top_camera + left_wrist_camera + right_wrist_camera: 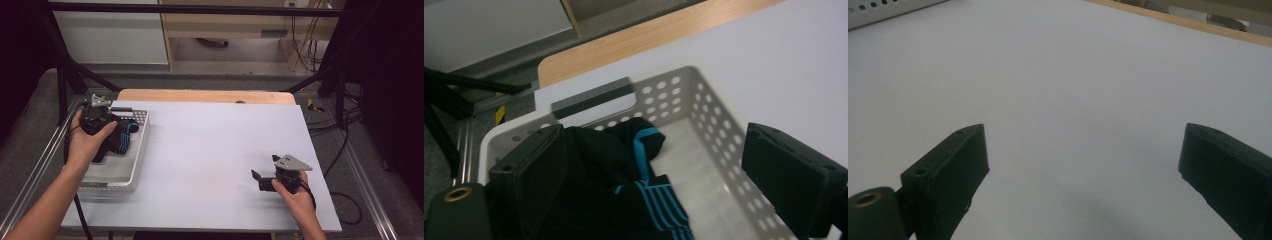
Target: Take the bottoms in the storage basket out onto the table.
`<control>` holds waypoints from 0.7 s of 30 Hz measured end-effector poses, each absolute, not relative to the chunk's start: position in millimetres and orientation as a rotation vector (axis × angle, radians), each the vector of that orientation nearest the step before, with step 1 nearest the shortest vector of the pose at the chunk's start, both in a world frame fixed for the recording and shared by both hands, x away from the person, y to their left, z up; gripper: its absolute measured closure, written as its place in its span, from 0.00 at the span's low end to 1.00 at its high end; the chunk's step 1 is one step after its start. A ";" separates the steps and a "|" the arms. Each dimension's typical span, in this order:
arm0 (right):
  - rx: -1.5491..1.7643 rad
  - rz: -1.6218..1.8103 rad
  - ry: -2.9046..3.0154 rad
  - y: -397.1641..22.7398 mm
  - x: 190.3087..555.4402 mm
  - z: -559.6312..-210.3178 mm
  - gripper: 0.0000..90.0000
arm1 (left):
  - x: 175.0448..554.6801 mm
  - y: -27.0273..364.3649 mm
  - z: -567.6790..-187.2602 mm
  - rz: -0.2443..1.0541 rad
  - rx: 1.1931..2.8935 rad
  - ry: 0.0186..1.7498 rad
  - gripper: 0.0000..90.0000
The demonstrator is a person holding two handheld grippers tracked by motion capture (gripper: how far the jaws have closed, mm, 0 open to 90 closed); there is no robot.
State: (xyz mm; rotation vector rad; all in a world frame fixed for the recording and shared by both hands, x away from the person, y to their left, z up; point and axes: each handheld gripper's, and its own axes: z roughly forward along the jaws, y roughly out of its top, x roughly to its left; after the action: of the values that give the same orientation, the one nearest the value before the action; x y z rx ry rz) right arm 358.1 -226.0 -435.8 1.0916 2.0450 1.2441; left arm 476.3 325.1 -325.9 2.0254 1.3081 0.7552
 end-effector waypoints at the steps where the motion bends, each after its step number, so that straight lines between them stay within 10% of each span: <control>1: 1.092 1.244 2.045 -226.0 358.1 -435.8 0.07 | 478.9 328.4 -326.1 0.735 2.016 1.319 0.14; 21: 1.068 1.253 2.068 -223.6 359.3 -435.8 0.07 | 491.9 374.3 -337.2 0.805 1.997 1.467 0.40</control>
State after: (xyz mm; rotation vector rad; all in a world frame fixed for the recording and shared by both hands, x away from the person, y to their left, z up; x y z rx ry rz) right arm 359.3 -223.6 -435.8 1.0679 2.0680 1.2532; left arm 491.9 374.3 -337.2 1.9973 1.4674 0.8047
